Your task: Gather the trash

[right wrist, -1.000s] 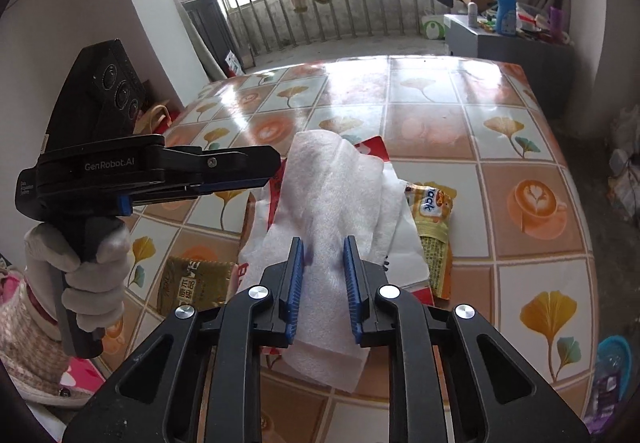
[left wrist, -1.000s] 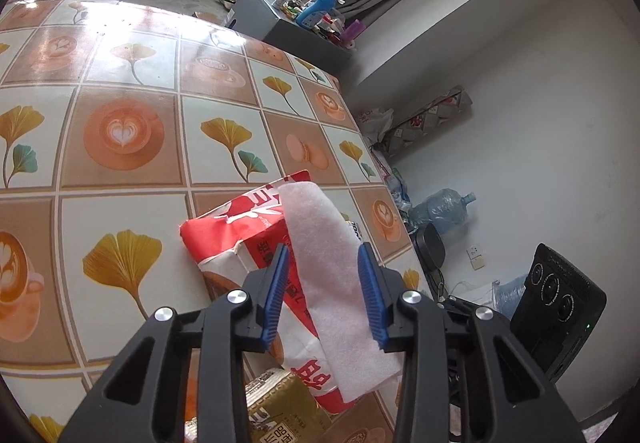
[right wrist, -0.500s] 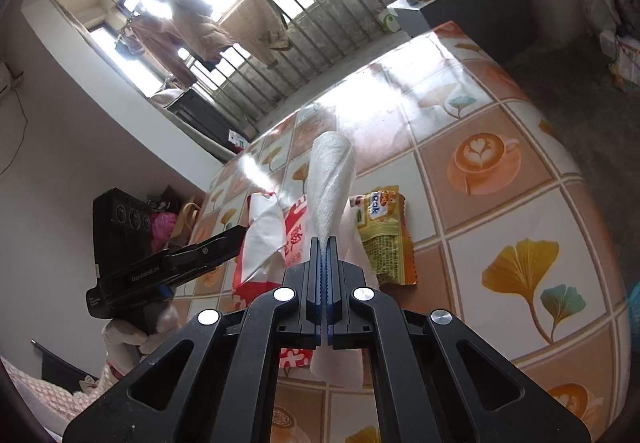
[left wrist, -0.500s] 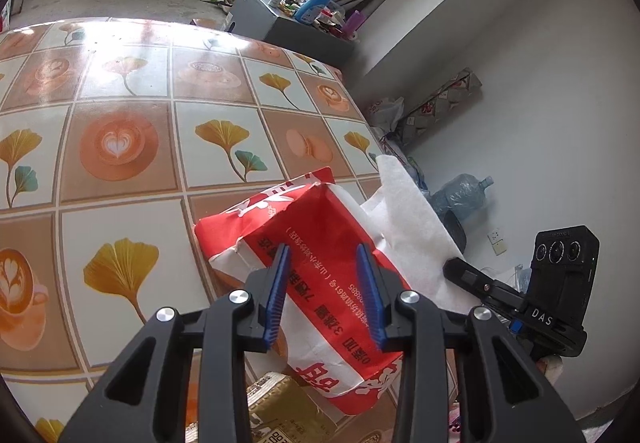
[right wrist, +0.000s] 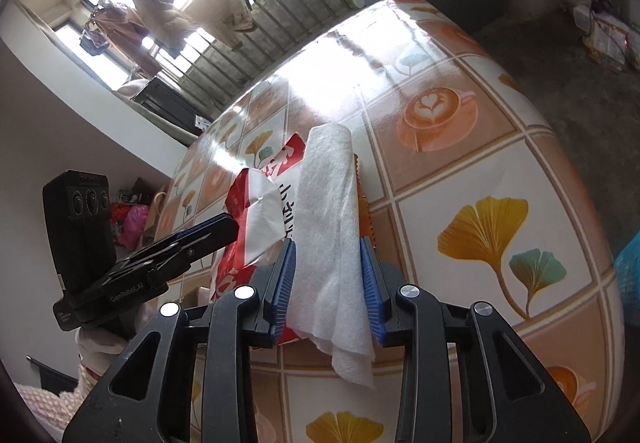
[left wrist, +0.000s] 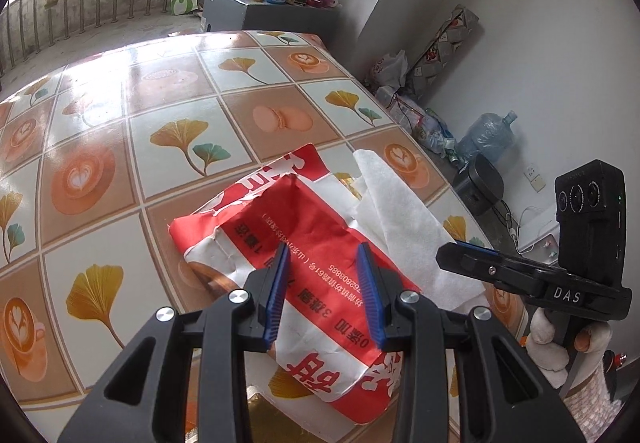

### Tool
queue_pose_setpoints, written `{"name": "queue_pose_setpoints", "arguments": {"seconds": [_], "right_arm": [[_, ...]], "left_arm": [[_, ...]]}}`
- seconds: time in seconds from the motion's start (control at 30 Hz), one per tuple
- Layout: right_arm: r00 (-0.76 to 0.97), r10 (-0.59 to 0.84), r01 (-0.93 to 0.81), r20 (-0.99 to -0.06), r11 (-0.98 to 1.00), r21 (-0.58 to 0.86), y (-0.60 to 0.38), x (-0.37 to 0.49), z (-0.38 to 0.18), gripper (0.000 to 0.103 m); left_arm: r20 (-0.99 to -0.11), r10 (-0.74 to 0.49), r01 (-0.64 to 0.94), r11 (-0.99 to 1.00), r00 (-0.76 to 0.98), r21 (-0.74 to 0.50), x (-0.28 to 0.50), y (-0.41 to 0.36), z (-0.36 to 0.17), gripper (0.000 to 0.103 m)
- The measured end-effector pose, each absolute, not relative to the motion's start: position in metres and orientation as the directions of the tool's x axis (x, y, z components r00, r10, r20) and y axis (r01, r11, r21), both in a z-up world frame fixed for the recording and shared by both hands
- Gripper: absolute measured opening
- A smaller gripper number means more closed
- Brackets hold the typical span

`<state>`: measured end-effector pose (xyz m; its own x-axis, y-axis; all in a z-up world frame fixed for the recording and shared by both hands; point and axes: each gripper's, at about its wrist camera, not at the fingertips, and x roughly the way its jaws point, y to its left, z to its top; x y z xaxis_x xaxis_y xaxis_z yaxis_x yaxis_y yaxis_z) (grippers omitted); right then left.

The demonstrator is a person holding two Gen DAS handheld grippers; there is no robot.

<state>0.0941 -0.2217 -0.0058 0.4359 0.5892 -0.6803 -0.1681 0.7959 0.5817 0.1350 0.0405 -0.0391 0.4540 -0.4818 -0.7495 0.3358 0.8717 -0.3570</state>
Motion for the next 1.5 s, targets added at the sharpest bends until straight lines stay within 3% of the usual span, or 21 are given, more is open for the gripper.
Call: {"name": "queue_pose_setpoints", "arguments": {"seconds": [0.1, 0.17, 0.2, 0.3, 0.5, 0.7, 0.93, 1.27, 1.5], "right_arm": [[0.415, 0.545, -0.164, -0.729, 0.832, 0.530, -0.214, 0.096, -0.014, 0.031], [0.420, 0.515, -0.167, -0.747, 0.853, 0.494, -0.211, 0.096, -0.017, 0.019], [0.419, 0.510, -0.169, -0.751, 0.857, 0.488, -0.210, 0.095, -0.018, 0.007], [0.443, 0.517, -0.164, -0.732, 0.850, 0.502, -0.214, 0.092, -0.012, 0.001], [0.523, 0.583, -0.209, -0.622, 0.795, 0.569, -0.229, 0.088, 0.017, 0.001], [0.507, 0.655, -0.322, -0.560, 0.747, 0.582, -0.213, 0.079, 0.033, 0.001], [0.440, 0.624, -0.331, -0.646, 0.781, 0.530, -0.178, 0.087, 0.012, 0.001], [0.431, 0.594, -0.327, -0.680, 0.805, 0.496, -0.172, 0.088, 0.002, 0.001], [0.429, 0.594, -0.326, -0.680, 0.804, 0.496, -0.170, 0.087, 0.002, 0.001]], "left_arm": [[-0.751, -0.478, 0.339, 0.873, 0.456, -0.350, 0.135, 0.040, -0.039, 0.033], [-0.751, -0.478, 0.336, 0.873, 0.456, -0.352, 0.134, 0.040, -0.039, 0.033], [-0.751, -0.479, 0.336, 0.873, 0.455, -0.354, 0.134, 0.040, -0.038, 0.033], [-0.750, -0.481, 0.338, 0.872, 0.454, -0.355, 0.134, 0.040, -0.038, 0.033], [-0.746, -0.489, 0.333, 0.868, 0.453, -0.367, 0.135, 0.042, -0.038, 0.033], [-0.715, -0.562, 0.263, 0.827, 0.417, -0.497, 0.143, 0.058, -0.042, 0.033], [-0.648, -0.661, 0.161, 0.736, 0.378, -0.657, 0.152, 0.080, -0.050, 0.033], [-0.589, -0.669, 0.133, 0.704, 0.453, -0.698, 0.144, 0.116, -0.030, 0.036], [-0.649, -0.590, -0.001, 0.740, 0.480, -0.672, 0.141, 0.156, -0.038, 0.042]]}}
